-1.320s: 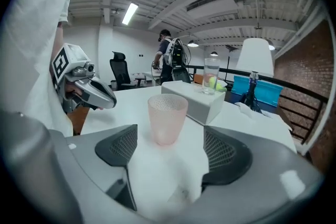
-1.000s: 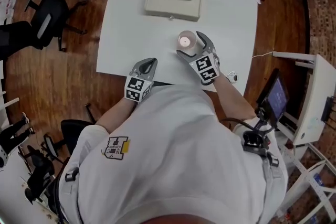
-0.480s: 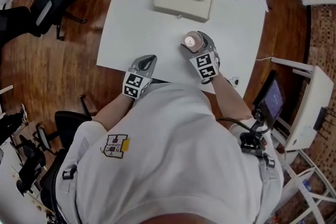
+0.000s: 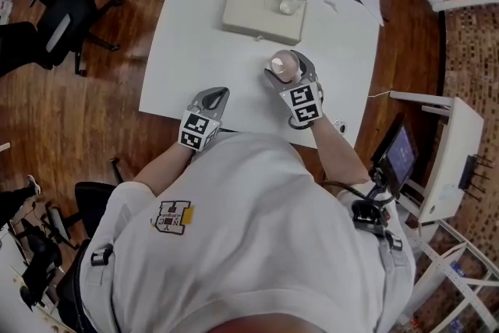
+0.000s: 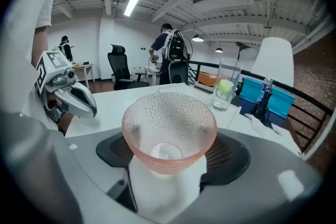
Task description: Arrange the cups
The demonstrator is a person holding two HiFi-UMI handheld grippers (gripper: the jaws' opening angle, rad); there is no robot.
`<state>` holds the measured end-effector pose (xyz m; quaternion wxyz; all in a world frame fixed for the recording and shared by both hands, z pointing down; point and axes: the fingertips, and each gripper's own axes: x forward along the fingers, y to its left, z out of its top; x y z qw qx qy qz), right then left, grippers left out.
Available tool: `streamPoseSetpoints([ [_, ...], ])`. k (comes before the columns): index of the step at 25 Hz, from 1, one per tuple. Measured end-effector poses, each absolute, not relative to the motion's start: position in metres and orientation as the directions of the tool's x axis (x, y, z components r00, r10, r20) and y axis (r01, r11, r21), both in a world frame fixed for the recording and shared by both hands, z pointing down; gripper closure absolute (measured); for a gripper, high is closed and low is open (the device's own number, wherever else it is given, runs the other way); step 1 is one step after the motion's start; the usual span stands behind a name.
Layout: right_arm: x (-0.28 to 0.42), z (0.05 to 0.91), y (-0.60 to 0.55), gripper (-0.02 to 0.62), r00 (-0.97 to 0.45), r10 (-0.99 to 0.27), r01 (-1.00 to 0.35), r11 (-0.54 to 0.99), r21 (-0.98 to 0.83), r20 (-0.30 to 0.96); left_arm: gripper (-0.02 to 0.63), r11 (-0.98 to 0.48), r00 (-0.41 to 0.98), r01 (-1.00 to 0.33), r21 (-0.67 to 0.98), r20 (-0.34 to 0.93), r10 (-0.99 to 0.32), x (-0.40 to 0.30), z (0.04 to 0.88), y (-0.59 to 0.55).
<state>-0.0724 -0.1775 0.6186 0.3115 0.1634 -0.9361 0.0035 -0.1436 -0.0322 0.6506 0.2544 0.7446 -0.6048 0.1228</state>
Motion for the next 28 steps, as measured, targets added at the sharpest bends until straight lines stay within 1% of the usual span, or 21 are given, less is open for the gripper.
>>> streamPoseSetpoints([
  [6, -0.093, 0.568, -0.188, 0.219, -0.791, -0.33, -0.305, 0.943, 0.135, 0.516, 0.606, -0.159, 0.254, -0.958, 0.24, 0.446, -0.858, -0.146, 0.641, -0.04],
  [14, -0.127, 0.511, -0.208, 0.219, -0.831, -0.328, -0.275, 0.944, 0.182, 0.449, 0.606, -0.155, 0.251, -0.957, 0.247, 0.428, -0.868, -0.163, 0.637, -0.043],
  [20, -0.153, 0.492, -0.22, 0.219, -0.843, -0.331, -0.265, 0.941, 0.208, 0.423, 0.606, -0.145, 0.243, -0.957, 0.252, 0.422, -0.874, -0.176, 0.636, -0.042],
  [28, -0.177, 0.492, -0.228, 0.219, -0.845, -0.324, -0.252, 0.943, 0.219, 0.425, 0.606, -0.116, 0.226, -0.956, 0.269, 0.425, -0.877, -0.193, 0.64, -0.04],
])
